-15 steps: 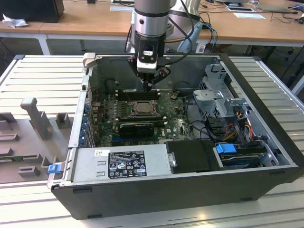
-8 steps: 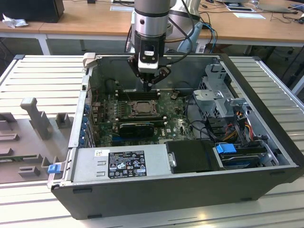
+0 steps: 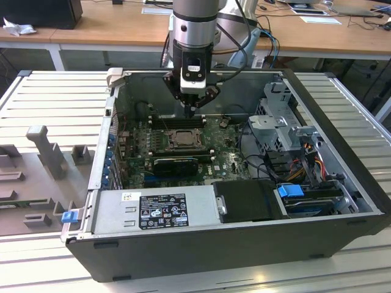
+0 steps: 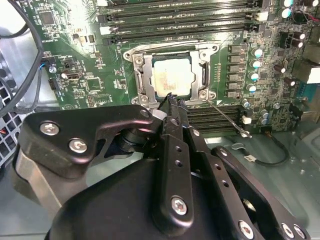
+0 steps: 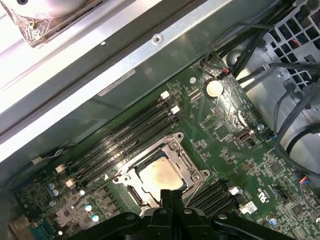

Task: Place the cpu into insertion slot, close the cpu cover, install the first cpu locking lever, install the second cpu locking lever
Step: 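Install the first cpu locking lever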

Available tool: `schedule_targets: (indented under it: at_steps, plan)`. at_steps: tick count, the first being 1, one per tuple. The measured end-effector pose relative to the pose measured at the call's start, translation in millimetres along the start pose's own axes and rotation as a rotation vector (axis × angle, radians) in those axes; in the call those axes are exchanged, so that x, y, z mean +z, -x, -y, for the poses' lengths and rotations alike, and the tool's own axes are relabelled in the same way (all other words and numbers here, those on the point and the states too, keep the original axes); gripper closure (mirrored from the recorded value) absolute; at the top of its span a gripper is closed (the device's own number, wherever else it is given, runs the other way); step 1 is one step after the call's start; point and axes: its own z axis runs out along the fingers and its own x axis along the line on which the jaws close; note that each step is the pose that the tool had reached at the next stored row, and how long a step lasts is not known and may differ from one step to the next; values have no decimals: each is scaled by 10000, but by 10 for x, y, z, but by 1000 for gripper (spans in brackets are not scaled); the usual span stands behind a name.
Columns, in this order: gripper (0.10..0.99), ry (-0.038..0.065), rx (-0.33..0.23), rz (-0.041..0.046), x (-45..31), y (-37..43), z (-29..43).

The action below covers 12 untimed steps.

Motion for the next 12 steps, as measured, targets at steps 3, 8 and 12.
schedule_targets:
  at_steps: [3, 8, 12]
  plan:
    - [980, -1, -36, 1, 14, 0, 0]
    - [980, 1, -530, -9, -18, 0, -1]
    - [980, 1, -1379, -23, -19, 0, -1]
